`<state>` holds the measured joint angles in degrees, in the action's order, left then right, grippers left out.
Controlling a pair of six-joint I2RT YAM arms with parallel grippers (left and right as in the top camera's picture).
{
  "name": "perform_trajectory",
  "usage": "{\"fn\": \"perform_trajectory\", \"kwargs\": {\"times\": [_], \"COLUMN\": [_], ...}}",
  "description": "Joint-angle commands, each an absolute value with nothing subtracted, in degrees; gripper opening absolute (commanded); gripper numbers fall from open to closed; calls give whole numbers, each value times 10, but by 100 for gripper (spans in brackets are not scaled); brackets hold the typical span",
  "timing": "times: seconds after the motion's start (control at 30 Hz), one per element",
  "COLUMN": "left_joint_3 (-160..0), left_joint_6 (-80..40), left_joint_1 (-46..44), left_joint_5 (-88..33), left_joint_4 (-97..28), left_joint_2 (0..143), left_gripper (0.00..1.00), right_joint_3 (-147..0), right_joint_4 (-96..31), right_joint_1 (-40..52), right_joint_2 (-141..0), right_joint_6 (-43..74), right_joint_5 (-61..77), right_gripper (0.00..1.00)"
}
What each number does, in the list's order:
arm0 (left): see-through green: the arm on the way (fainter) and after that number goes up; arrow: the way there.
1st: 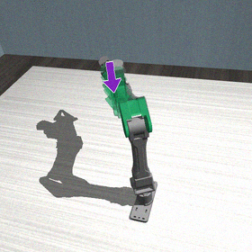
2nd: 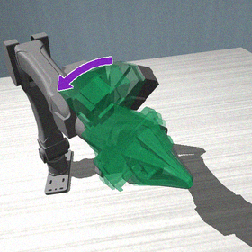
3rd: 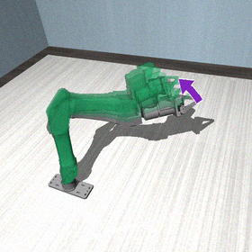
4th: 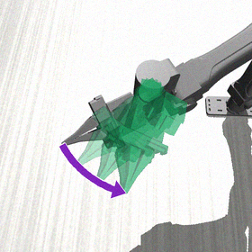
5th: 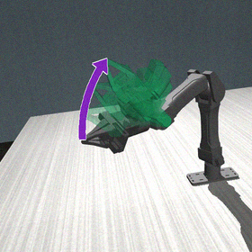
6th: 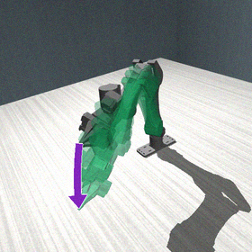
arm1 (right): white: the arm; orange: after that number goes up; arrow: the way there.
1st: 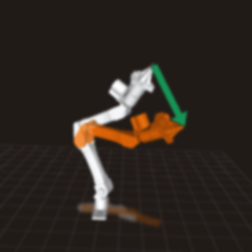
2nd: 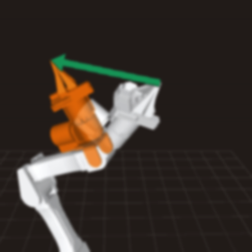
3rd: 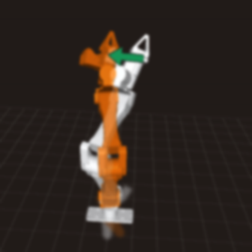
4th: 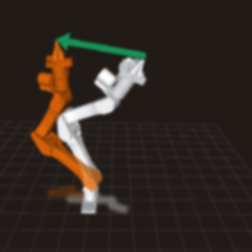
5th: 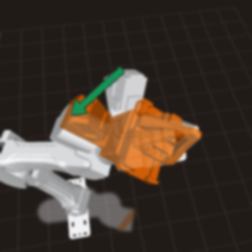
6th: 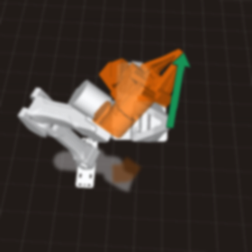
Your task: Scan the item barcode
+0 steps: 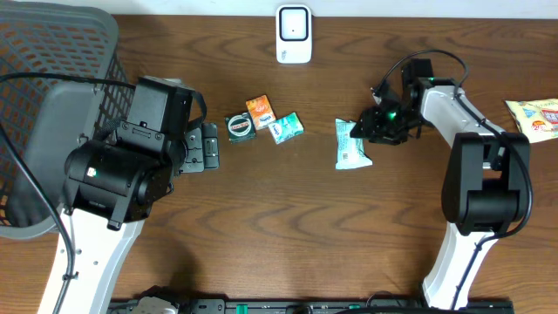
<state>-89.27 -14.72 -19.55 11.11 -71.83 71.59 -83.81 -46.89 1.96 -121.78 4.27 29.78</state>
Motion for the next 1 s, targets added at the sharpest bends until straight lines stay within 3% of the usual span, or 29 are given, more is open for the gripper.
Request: {"fn": "perform_trajectory", "kwargs": {"times": [0.0,0.07,0.13,0.27,0.3,0.97], "left_joint_3": [-897,-897,-897,-897,-897,-897], "left_joint_6": [-142,-142,-142,-142,-142,-142], "left_joint_1": [-193,-193,-193,-193,-193,-193], "left_joint_5": [121,121,121,121,121,121], "left_joint_4": [-720,-720,-720,-720,-720,-720], "left_joint_2": [719,719,719,719,719,719], "left_gripper": [98,98,98,98,98,98], "right_joint_3": [-818,-805,-794,-781,-781,-919], "right_joint_4": [-452,-440,-429,-418,-418,-400], "right_joint_1": [34,35,36,39,39,22], "right_joint_2": [-1218,-1218,-1218,-1218,-1218,-1215], "right_joint_6": [47,47,47,47,47,47], "right_joint_5": [311,324,332,336,336,691], "right_gripper": [53,56,50,8,1,1]}}
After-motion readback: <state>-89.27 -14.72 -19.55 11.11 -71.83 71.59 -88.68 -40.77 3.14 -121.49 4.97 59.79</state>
